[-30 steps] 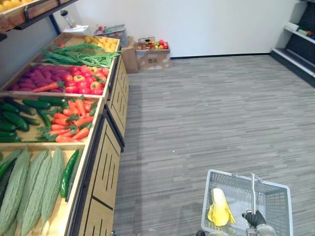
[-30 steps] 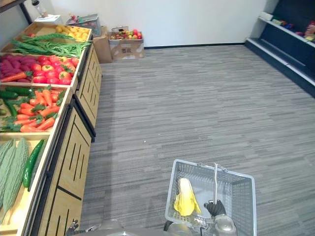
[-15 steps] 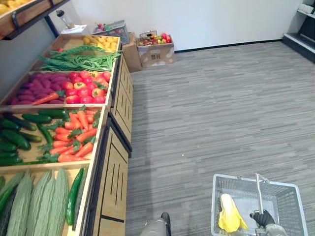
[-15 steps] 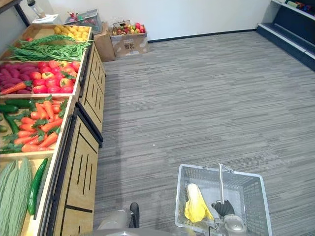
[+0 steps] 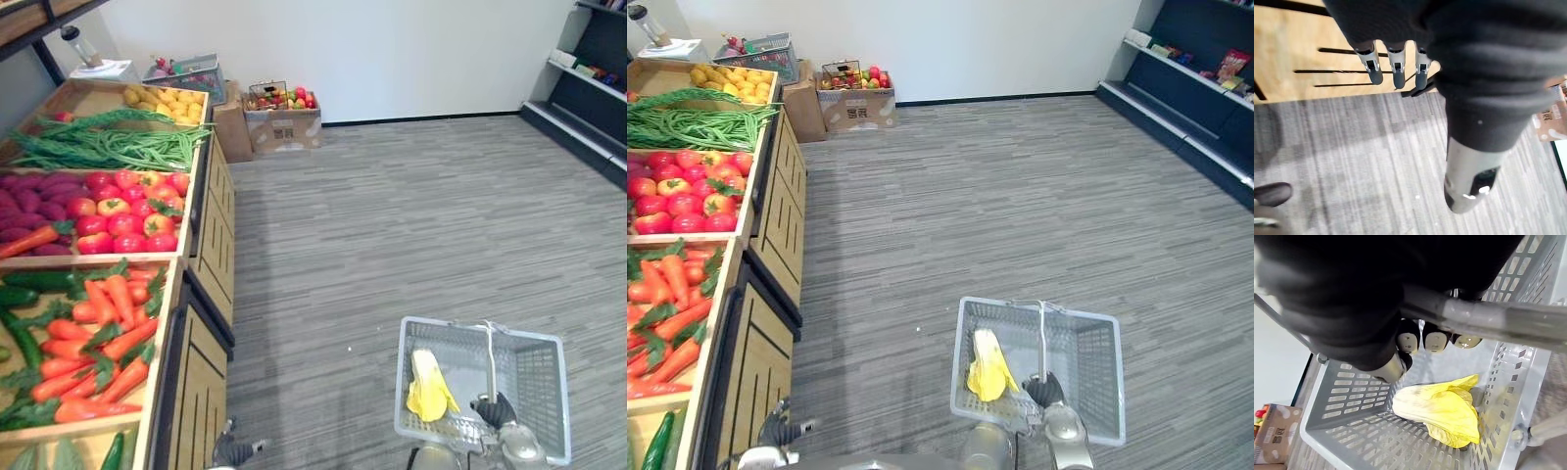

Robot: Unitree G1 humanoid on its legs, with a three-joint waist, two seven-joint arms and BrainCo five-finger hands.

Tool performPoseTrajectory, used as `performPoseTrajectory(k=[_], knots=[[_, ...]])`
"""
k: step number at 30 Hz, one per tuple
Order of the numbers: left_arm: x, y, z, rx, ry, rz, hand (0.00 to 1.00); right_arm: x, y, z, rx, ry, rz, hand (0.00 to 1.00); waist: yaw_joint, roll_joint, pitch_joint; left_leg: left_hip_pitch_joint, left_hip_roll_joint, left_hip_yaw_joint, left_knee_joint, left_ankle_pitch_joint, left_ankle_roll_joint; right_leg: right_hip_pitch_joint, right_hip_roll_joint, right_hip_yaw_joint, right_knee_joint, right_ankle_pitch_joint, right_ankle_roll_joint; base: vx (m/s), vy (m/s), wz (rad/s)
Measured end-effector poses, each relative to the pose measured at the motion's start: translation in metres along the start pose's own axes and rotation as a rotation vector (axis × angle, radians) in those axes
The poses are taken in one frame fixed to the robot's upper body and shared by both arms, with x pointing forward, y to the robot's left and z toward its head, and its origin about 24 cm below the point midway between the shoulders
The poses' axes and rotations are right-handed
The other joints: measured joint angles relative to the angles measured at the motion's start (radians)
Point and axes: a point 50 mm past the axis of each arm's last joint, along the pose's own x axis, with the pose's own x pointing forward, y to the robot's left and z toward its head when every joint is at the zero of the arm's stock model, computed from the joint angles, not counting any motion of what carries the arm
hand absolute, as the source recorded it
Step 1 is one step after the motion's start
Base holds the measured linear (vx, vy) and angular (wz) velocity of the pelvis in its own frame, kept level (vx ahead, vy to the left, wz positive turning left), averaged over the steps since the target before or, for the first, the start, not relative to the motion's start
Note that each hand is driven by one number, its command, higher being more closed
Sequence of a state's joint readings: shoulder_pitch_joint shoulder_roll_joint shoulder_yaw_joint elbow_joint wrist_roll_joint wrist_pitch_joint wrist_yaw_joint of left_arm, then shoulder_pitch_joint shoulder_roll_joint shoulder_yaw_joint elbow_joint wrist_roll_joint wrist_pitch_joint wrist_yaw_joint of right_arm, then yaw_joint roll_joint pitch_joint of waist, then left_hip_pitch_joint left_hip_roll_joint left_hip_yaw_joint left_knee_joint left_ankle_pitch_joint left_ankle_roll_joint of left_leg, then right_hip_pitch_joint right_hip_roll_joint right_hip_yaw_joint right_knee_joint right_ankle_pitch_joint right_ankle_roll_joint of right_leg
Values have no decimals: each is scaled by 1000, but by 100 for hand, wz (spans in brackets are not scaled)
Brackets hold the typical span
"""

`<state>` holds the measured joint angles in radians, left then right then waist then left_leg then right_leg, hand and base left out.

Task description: Pick vegetable in the basket

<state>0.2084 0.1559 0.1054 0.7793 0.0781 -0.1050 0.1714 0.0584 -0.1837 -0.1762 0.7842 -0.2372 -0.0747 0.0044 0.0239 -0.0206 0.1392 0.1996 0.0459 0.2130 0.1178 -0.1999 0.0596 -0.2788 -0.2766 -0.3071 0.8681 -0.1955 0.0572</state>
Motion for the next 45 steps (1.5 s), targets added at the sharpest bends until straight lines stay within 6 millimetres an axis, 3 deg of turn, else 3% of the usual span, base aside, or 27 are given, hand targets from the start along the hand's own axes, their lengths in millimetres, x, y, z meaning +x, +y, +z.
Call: performPoseTrajectory(k=[2,4,5,6,9,13,16,19,22,23,24,25,27,28,30,31,32,35,39,41,43,45], knots=[[2,3,8,-34,-25,26,0,-1,1,0,2,-2,5,100,-3,-4,2,28,21,-3,1,-2,-5,1,36,-20,-219,14,9,390,-184,21],[3,9,10,-60,-33,52,0,-1,2,-1,3,-2,9,100,-7,-22,6,49,22,-6,17,-35,-59,7,62,8,-468,128,6,335,-195,21],[4,18,12,-61,-47,78,0,-1,6,-1,3,-2,21,100,-8,-75,4,61,-4,-12,34,-74,-110,16,53,52,-601,325,-15,338,-225,2],[4,9,8,-83,-15,63,0,3,1,4,-7,-6,9,100,-1,-20,28,66,44,-23,51,-122,-123,23,94,38,-571,299,-23,304,-207,4],[5,6,14,-91,-45,55,0,5,-4,8,10,-8,-9,100,-4,23,43,62,89,-44,61,-132,-137,25,135,32,-546,227,-27,249,-179,7],[5,5,15,-93,-50,54,0,3,-5,2,19,16,-13,100,-2,26,38,84,113,-68,82,-133,-139,47,134,-3,-486,143,-26,103,-120,26],[2,3,0,-86,9,51,0,3,-5,2,22,16,3,100,8,18,34,66,126,-66,129,-132,-140,59,141,-16,-496,124,-34,55,-71,8],[-9,-4,-27,-87,106,37,0,3,-5,1,20,24,12,100,9,24,30,-90,153,-58,416,-69,-177,104,145,-29,-579,132,-24,60,-56,8],[-21,-9,-53,-74,199,27,0,-2,-7,-14,38,84,14,100,15,39,34,-200,190,-51,641,129,-224,212,147,-49,-693,132,-25,183,-31,25],[-25,-10,-59,-82,221,33,0,-5,-11,-22,54,108,4,100,23,26,33,-217,205,-18,678,131,-201,250,133,-58,-733,142,-30,209,-7,48],[-26,-11,-62,-84,239,30,0,-8,-18,-30,67,133,-17,100,20,43,26,-232,228,37,667,57,-191,282,127,-75,-752,145,-35,244,-1,59],[-26,-10,-63,-79,243,29,0,-10,-20,-33,71,145,-24,100,18,44,26,-239,229,61,645,25,-189,294,119,-79,-754,148,-34,181,25,72],[-29,-9,-68,-56,263,25,0,-12,-22,-38,81,169,-33,100,18,39,25,-254,200,160,421,-9,-180,341,75,-122,-778,152,-18,150,74,57],[-31,-9,-70,-55,268,20,0,-12,-22,-39,81,170,-35,100,16,40,25,-258,186,172,338,3,-178,351,68,-135,-786,155,-7,149,123,54],[-34,-12,-74,-38,282,-1,0,-15,-25,-45,81,185,-56,100,16,56,23,-268,151,191,98,117,-177,389,70,-179,-815,163,27,182,186,51],[-39,-15,-81,-33,312,-20,0,-20,-25,-54,79,213,-70,100,31,72,23,-266,146,182,25,206,-110,426,85,-190,-840,163,60,222,204,26],[-41,-14,-85,-30,333,-21,0,-20,-22,-55,83,218,-65,100,36,61,13,-261,131,186,22,198,-118,444,80,-188,-857,169,70,292,214,30],[-44,-12,-91,-36,353,-11,0,-21,-18,-55,82,204,-60,100,45,23,3,-266,73,187,21,163,-93,459,41,-181,-895,178,84,207,123,15],[-46,-13,-92,-9,351,-23,0,-16,-17,-47,63,169,-52,100,50,15,4,-238,34,212,54,110,-65,466,-11,-144,-857,164,118,177,106,-9],[-45,-14,-90,-8,342,-31,0,-15,-17,-45,48,163,-49,100,53,17,1,-224,13,212,61,71,-66,459,-41,-134,-800,116,104,115,80,-7],[-42,-16,-86,3,320,-54,0,-16,-17,-46,46,167,-49,100,50,3,-7,-209,-21,210,56,45,-64,434,-92,-133,-701,52,86,135,84,6],[-40,-15,-85,4,316,-55,0,-14,-17,-42,48,155,-50,100,47,-2,-10,-189,-29,207,28,44,-64,364,-134,-122,-541,55,68,162,84,7]])
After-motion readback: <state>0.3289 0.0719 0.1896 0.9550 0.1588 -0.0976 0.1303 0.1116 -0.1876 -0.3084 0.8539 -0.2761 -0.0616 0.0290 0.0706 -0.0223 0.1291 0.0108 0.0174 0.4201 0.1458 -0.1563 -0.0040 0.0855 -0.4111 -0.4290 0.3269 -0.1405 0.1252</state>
